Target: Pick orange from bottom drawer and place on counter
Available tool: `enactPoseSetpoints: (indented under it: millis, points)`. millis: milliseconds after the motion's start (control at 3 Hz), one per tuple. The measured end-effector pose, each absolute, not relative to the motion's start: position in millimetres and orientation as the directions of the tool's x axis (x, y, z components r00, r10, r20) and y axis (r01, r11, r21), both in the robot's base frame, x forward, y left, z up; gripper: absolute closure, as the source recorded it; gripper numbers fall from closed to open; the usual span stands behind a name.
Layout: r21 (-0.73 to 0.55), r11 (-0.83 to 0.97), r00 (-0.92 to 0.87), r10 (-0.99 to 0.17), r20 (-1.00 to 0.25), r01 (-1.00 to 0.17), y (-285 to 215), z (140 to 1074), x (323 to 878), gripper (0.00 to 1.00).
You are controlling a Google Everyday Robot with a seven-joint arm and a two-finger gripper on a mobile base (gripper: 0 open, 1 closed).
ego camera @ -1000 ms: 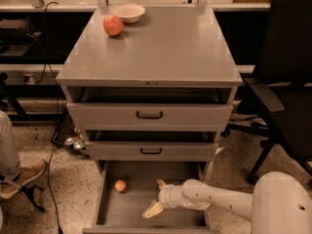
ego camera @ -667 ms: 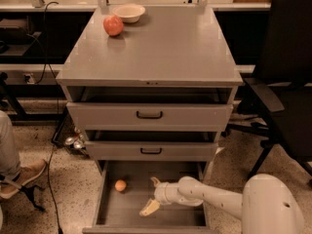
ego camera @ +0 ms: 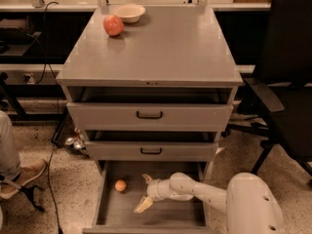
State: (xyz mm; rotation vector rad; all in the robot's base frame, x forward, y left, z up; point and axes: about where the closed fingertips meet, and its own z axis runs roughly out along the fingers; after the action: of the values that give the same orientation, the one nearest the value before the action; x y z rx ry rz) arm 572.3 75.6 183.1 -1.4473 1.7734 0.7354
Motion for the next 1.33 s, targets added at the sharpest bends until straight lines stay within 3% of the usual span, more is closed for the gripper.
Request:
enactPoseSetpoints:
  millis: [1333]
  points:
    - [-0.014, 0.094, -0.029, -0.440, -0.898, -0.995, 194, 150, 619, 0.00]
